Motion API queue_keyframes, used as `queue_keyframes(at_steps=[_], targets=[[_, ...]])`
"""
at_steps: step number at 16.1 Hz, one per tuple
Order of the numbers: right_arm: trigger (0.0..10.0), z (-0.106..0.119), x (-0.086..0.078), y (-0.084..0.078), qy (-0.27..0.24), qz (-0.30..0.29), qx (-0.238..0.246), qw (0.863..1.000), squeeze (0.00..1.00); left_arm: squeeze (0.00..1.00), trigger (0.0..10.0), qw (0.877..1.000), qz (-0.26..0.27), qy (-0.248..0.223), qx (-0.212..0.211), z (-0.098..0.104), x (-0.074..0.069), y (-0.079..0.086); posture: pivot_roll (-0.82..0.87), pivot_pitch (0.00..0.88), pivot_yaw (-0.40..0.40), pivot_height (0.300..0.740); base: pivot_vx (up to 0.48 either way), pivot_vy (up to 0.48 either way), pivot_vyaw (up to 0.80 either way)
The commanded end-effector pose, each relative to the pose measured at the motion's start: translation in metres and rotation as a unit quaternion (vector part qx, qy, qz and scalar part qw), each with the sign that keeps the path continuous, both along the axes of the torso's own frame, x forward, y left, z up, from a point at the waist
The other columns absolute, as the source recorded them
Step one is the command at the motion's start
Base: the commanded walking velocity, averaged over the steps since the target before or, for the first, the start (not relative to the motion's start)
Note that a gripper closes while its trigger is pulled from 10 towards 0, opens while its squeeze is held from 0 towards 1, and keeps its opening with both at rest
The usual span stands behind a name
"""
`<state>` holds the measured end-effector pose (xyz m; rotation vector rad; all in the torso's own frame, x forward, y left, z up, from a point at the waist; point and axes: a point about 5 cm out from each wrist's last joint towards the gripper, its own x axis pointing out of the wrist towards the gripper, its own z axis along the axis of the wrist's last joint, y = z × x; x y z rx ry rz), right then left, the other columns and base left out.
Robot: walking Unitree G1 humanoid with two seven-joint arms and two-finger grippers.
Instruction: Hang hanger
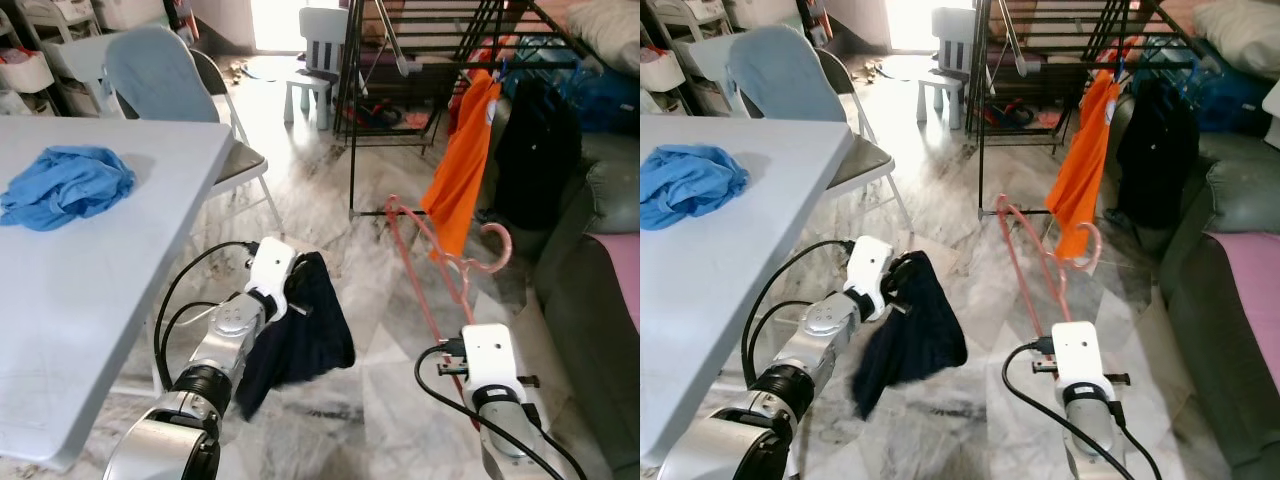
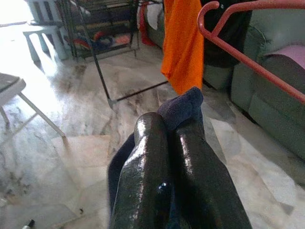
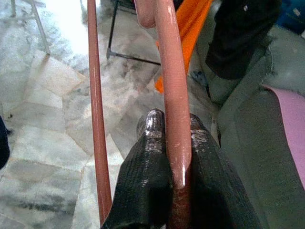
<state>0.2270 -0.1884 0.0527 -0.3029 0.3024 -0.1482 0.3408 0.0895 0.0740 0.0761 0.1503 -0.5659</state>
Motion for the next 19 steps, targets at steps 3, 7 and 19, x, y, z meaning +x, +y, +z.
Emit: queue_keyframes(at_steps=[3, 7, 19], targets=[[10.0, -0.001, 0.0, -0.006, 0.004, -0.025, -0.002, 1.0, 0.0, 0.0, 10.0, 0.999, -0.022, -0.027, -0.017, 0.012, 0.002, -0.008, -0.02, 0.0, 0.032, 0.74, 0.0, 0.0, -0.42], [10.0, 0.002, 0.007, 0.008, -0.006, 0.005, 0.006, 1.0, 0.0, 0.0, 10.0, 0.999, -0.011, -0.022, -0.031, 0.015, 0.006, -0.007, -0.03, 0.0, 0.052, 0.74, 0.0, 0.0, -0.17], [10.0, 0.046, -0.037, -0.061, 0.133, 0.197, -0.13, 0.963, 0.0, 0.0, 10.0, 0.977, -0.046, -0.138, 0.155, 0.069, 0.039, -0.014, -0.08, 0.0, 0.106, 0.74, 0.0, 0.0, 0.0]])
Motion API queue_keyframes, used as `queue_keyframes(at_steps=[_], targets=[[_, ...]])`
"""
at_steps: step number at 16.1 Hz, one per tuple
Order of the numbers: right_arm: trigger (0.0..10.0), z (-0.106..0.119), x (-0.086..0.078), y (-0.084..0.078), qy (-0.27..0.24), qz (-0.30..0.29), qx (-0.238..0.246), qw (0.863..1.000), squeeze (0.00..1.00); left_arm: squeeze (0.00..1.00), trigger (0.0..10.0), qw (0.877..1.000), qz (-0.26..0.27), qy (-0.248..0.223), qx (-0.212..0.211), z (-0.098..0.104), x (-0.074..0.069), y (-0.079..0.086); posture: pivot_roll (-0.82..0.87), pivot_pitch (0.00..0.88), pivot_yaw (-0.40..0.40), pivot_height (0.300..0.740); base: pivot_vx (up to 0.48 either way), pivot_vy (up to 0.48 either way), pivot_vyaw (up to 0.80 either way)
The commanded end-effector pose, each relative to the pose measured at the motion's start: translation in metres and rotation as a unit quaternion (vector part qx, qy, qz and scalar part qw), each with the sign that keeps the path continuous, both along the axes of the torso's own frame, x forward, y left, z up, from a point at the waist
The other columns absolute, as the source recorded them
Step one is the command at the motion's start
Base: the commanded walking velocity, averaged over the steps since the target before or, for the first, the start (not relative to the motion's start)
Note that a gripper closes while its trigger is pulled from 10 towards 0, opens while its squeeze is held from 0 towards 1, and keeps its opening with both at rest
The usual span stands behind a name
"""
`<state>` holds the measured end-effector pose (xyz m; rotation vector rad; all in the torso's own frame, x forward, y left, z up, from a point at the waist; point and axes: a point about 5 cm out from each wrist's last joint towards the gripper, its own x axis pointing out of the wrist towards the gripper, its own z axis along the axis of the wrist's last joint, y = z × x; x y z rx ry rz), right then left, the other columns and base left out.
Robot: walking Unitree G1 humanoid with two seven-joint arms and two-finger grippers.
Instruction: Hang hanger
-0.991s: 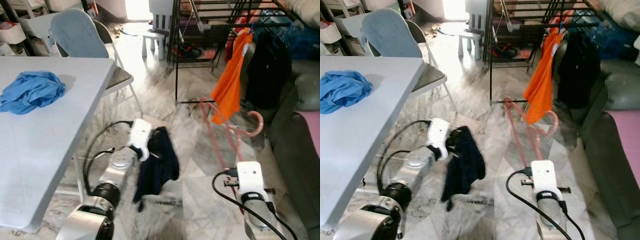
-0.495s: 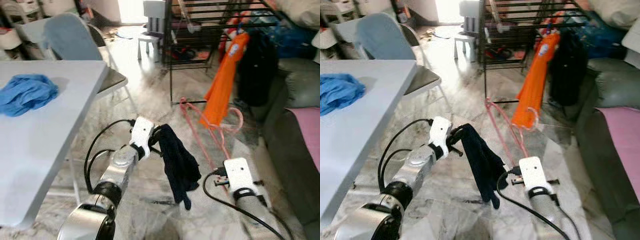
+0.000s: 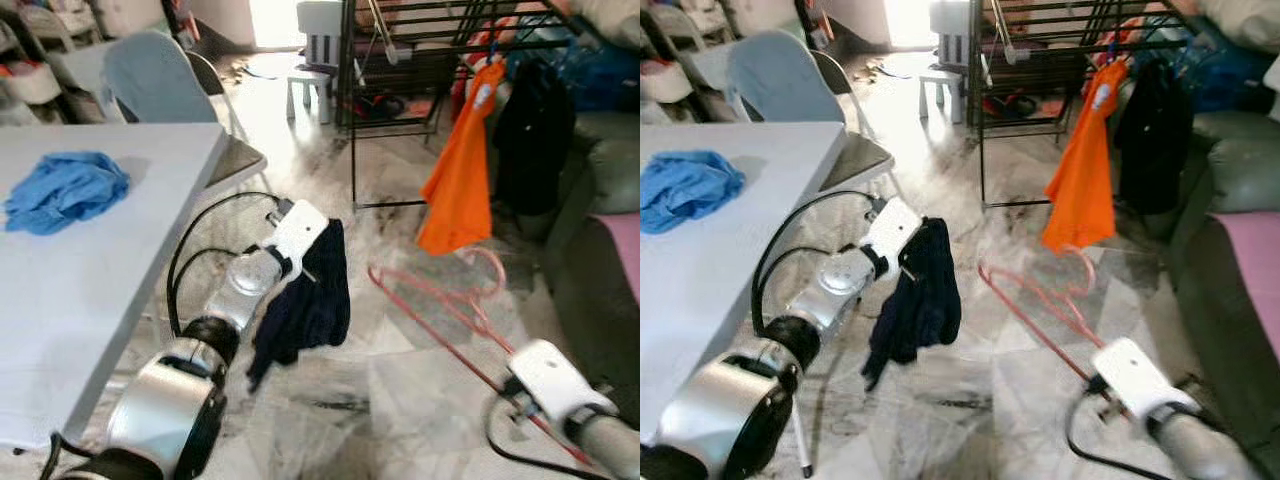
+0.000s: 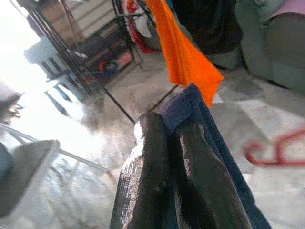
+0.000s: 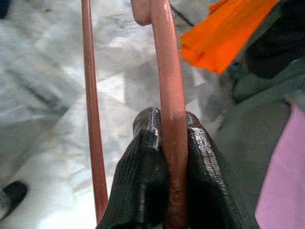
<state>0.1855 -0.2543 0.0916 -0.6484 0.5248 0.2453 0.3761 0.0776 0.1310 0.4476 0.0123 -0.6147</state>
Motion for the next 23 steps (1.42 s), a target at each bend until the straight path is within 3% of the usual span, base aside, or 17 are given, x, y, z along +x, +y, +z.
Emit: queue_keyframes(at_steps=[1, 4, 9, 13, 14, 16, 23], targets=[[10.0, 0.008, -0.005, 0.007, 0.014, 0.032, 0.024, 0.999, 0.0, 0.0, 10.0, 0.999, -0.01, -0.033, 0.01, 0.015, 0.005, -0.003, -0.08, 0.0, 0.113, 0.74, 0.0, 0.0, 0.0], [10.0, 0.01, -0.026, 0.009, 0.067, 0.072, 0.047, 0.994, 0.0, 0.0, 10.0, 0.999, -0.007, -0.031, 0.021, 0.013, 0.006, 0.0, -0.08, 0.0, 0.115, 0.74, 0.0, 0.0, 0.0], [10.0, 0.013, -0.018, -0.004, 0.057, 0.05, 0.026, 0.997, 0.0, 0.0, 10.0, 0.998, -0.065, -0.02, -0.01, 0.01, -0.002, -0.007, -0.07, 0.0, 0.111, 0.74, 0.0, 0.0, 0.0], [10.0, 0.017, -0.009, 0.011, 0.024, 0.059, 0.055, 0.996, 0.0, 0.0, 10.0, 0.999, -0.046, 0.005, -0.012, -0.001, -0.004, 0.001, -0.07, 0.0, 0.103, 0.74, 0.0, 0.0, 0.0], [10.0, 0.017, -0.004, 0.02, -0.002, 0.058, 0.079, 0.995, 0.0, 0.0, 10.0, 0.997, -0.04, 0.031, -0.05, -0.005, -0.005, 0.001, -0.07, 0.0, 0.102, 0.74, 0.0, 0.0, 0.0], [10.0, 0.014, -0.005, 0.039, -0.001, 0.079, 0.121, 0.989, 0.0, 0.0, 10.0, 0.994, -0.039, 0.049, -0.093, -0.008, -0.007, -0.002, -0.07, 0.0, 0.095, 0.74, 0.169, 0.0, -0.38], [10.0, 0.016, 0.004, 0.044, -0.012, 0.09, 0.134, 0.987, 0.0, 0.0, 10.0, 0.986, -0.057, 0.075, -0.138, -0.015, -0.015, -0.016, -0.08, 0.0, 0.075, 0.74, 0.372, 0.0, -0.79]])
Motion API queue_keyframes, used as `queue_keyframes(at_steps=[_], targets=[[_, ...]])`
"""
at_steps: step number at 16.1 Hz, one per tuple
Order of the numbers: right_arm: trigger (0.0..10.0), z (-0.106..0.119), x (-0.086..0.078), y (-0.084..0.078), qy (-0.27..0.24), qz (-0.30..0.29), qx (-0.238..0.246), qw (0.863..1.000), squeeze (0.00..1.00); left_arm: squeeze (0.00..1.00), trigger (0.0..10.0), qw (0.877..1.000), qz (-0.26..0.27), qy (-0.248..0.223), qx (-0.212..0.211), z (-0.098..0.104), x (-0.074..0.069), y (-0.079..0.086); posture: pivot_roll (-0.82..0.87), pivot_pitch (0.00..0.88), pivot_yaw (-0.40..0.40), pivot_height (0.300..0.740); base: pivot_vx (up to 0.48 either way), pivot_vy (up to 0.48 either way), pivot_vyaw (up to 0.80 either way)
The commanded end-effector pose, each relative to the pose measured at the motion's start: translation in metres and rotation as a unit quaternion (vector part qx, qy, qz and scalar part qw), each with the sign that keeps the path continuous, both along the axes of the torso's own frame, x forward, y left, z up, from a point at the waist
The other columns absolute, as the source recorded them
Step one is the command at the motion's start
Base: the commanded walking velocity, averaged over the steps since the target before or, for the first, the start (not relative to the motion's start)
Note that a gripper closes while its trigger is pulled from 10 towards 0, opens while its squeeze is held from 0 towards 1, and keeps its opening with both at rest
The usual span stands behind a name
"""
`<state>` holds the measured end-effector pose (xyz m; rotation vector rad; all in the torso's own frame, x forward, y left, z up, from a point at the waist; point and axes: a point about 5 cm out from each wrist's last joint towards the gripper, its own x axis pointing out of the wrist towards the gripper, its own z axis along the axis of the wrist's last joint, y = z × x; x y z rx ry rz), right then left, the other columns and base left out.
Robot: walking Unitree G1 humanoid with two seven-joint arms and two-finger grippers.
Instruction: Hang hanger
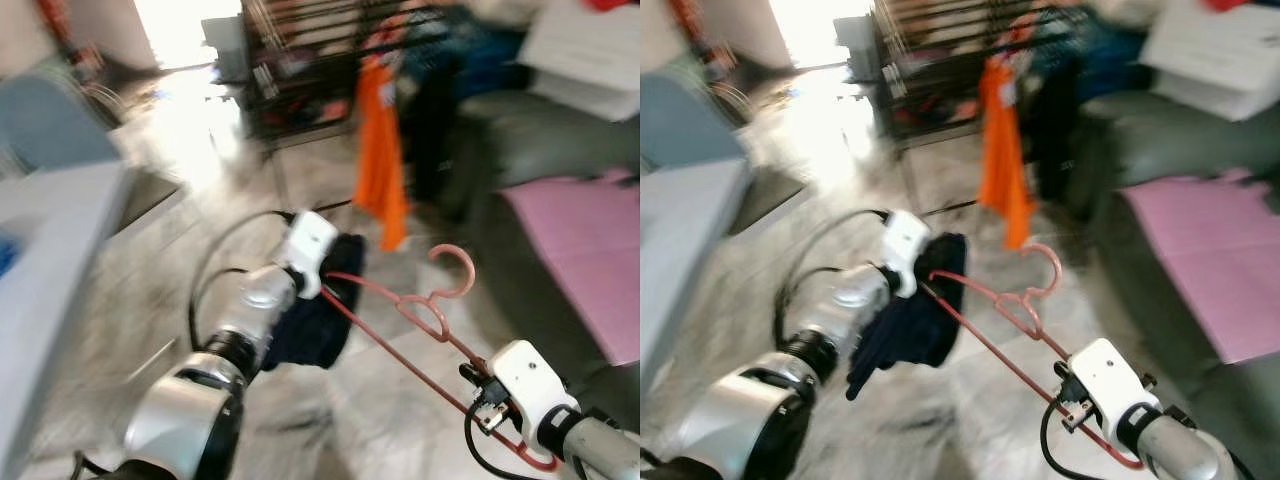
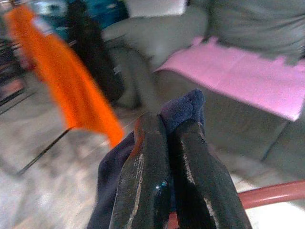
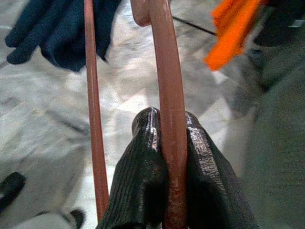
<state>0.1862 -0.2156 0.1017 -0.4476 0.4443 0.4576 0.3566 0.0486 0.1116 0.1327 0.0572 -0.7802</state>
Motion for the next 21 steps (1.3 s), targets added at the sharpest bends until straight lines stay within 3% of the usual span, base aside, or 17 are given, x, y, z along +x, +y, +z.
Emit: queue_keyframes(at_steps=[1, 10, 18, 21], targets=[[10.0, 0.002, 0.003, 0.008, -0.012, 0.012, 0.01, 1.0, 0.0, 0.0, 10.0, 1.0, 0.014, -0.003, -0.005, 0.002, 0.003, 0.011, -0.08, 0.0, 0.072, 0.74, 0.36, 0.0, 0.0], [10.0, -0.013, -0.009, 0.031, 0.035, 0.07, 0.032, 0.996, 0.0, 0.0, 10.0, 0.994, 0.099, 0.041, -0.014, -0.008, 0.007, 0.031, -0.07, 0.0, 0.028, 0.74, 0.068, 0.083, 0.0], [10.0, 0.004, 0.005, 0.04, -0.002, 0.08, 0.056, 0.995, 0.0, 0.0, 10.0, 0.993, 0.101, 0.044, -0.031, -0.007, 0.007, 0.031, -0.06, 0.0, 0.034, 0.74, 0.0, 0.48, 0.0], [10.0, -0.003, 0.004, 0.043, 0.007, 0.075, 0.057, 0.996, 0.0, 0.0, 10.0, 0.998, 0.055, 0.022, -0.019, -0.004, 0.003, 0.019, -0.05, 0.0, 0.044, 0.74, 0.0, 0.0, 0.0]])
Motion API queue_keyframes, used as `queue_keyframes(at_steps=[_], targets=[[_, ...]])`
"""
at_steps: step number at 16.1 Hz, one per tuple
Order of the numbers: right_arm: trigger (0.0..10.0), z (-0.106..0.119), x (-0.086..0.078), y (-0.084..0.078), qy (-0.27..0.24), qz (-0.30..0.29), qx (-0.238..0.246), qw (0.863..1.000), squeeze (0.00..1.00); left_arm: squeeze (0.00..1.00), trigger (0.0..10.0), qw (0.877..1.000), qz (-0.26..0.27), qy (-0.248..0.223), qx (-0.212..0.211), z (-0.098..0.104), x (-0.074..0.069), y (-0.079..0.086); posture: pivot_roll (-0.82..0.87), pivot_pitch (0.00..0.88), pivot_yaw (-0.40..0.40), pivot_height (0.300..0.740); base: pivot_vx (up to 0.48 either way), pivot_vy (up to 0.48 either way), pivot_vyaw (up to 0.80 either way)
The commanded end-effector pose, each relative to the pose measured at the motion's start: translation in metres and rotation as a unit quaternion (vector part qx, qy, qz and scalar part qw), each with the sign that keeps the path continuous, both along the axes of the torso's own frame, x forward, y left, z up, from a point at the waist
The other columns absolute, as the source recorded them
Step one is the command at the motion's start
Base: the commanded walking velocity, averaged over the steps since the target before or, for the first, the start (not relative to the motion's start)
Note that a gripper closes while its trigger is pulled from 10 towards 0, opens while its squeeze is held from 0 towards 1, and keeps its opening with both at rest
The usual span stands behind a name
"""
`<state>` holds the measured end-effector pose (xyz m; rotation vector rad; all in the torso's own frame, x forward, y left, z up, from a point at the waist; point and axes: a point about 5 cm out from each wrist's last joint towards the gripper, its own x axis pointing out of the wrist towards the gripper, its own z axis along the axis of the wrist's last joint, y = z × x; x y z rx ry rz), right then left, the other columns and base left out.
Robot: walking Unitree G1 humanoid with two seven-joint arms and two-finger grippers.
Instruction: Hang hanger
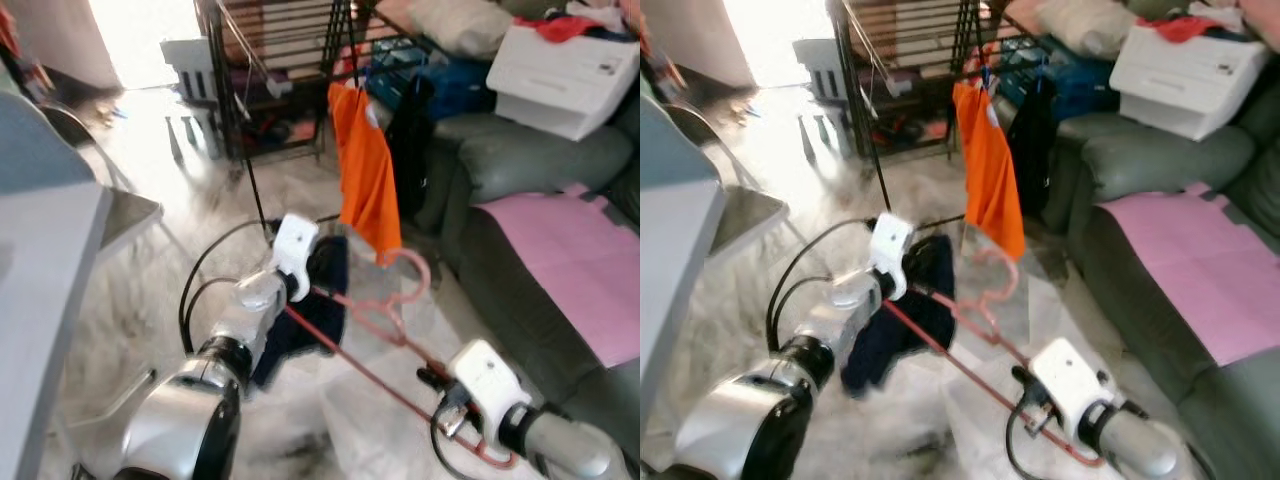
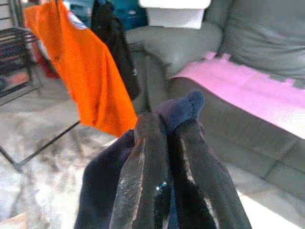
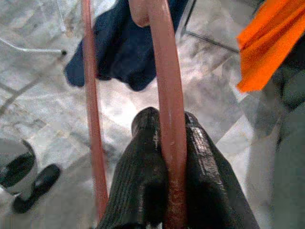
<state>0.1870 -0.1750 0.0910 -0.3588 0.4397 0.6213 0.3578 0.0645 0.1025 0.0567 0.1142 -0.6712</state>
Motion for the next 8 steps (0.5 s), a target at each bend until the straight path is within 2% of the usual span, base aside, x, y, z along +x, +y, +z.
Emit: queue_keyframes(at_steps=[1, 3, 5, 6, 8], targets=[[10.0, 0.006, 0.003, 0.003, -0.019, 0.004, 0.005, 1.0, 0.0, 0.0, 10.0, 1.0, -0.009, -0.015, 0.003, 0.005, 0.001, 0.001, -0.05, 0.0, 0.044, 0.74, 0.0, 0.0, 0.0], [10.0, 0.005, -0.001, 0.005, -0.012, -0.008, 0.016, 1.0, 0.0, 0.0, 10.0, 1.0, -0.011, -0.016, -0.005, 0.008, 0.003, -0.002, -0.05, 0.0, 0.057, 0.74, 0.0, 0.0, 0.0], [10.0, 0.005, -0.003, 0.002, -0.008, -0.016, 0.002, 1.0, 0.0, 0.0, 10.0, 1.0, -0.003, -0.023, 0.001, 0.011, 0.004, -0.001, -0.05, 0.0, 0.071, 0.74, 0.0, 0.0, 0.0], [10.0, 0.007, -0.004, -0.002, -0.009, -0.019, -0.018, 1.0, 0.0, 0.0, 10.0, 0.999, 0.007, -0.026, 0.018, 0.011, 0.006, 0.002, -0.06, 0.0, 0.078, 0.74, 0.0, 0.0, 0.0], [10.0, 0.013, -0.009, -0.002, -0.002, -0.003, -0.016, 1.0, 0.0, 0.0, 10.0, 0.998, 0.028, -0.022, 0.051, 0.009, 0.009, 0.007, -0.07, 0.0, 0.088, 0.74, 0.0, 0.0, 0.0]])
